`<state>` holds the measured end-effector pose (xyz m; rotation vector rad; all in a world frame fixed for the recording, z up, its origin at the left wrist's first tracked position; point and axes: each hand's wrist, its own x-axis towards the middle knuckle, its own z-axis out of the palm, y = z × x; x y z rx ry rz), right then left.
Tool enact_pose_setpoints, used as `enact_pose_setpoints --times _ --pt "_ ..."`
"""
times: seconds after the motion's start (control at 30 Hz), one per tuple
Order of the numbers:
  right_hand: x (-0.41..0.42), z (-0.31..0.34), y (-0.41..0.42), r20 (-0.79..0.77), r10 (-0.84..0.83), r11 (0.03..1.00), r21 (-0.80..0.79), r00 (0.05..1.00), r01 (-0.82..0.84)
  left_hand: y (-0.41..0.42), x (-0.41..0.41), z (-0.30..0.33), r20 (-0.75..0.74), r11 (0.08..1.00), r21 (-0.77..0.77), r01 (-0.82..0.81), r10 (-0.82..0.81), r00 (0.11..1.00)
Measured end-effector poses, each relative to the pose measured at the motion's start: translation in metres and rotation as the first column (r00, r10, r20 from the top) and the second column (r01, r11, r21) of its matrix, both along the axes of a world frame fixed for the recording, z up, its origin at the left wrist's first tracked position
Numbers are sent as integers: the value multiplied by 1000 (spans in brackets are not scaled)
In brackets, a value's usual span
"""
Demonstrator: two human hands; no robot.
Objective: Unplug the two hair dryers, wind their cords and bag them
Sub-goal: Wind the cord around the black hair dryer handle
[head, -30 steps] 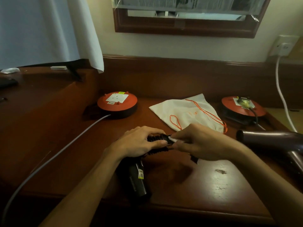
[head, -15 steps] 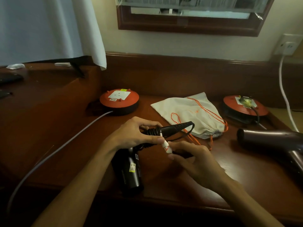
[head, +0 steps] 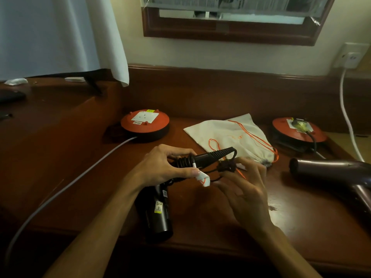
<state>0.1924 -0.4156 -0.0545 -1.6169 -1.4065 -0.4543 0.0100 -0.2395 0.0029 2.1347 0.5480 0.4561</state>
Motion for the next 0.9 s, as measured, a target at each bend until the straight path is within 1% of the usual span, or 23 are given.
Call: enact_pose_setpoints --times 0.03,0.07,0.1,0.13,0.17,0.2,0.23,0.27,0.37,0.47,0.53,0.6,0.63,0.73,0.8,0.9 --pt "1 0 1 -113 -32 999 -38 993 28 0 0 0 2 1000 8 6 -6 1000" --pt "2 1 1 -312 -35 995 -97 949 5 1 0 0 9 1000 8 13 -13 1000" --pt "4 3 3 -553 -3 983 -153 833 -98 1 -1 -1 20 1000 0 19 -19 1000" --pt "7 5 5 -772 61 948 -154 633 -279 2 -2 -1 29 1000 -12 20 -19 999" --pt "10 6 7 -918 122 875 -80 376 -478 2 -3 -1 32 1000 -22 20 -19 999" --pt "13 8 9 -979 146 779 24 144 -627 2 -3 0 24 999 -26 25 -25 999" --pt "14 10 11 -989 145 697 100 4 -710 2 -2 0 7 999 -19 37 -37 999" --pt "16 12 13 -989 139 649 129 -49 -750 1 -1 0 -15 999 -2 48 -48 999" --pt "24 18 25 -984 169 619 147 -52 -771 -3 5 0 -85 993 107 40 -30 996" --pt "27 22 35 -979 175 603 192 -106 -774 -10 7 0 -171 972 233 17 24 985" --pt "22 21 42 -978 171 642 205 -122 -738 -14 6 1 -198 939 344 10 62 978" --pt "20 16 51 -975 182 719 220 -127 -659 -15 5 2 -177 908 418 -9 91 980" --pt "19 14 55 -973 197 740 229 -121 -632 -15 4 2 -167 896 444 -15 100 981" --pt "19 10 65 -979 180 782 202 -97 -589 -17 5 6 -177 854 519 -14 123 976" --pt "17 9 71 -983 154 804 186 -104 -565 -20 9 7 -231 826 564 12 144 962" --pt "12 6 76 -987 135 796 159 -85 -583 -27 20 4 -328 749 661 40 241 913"
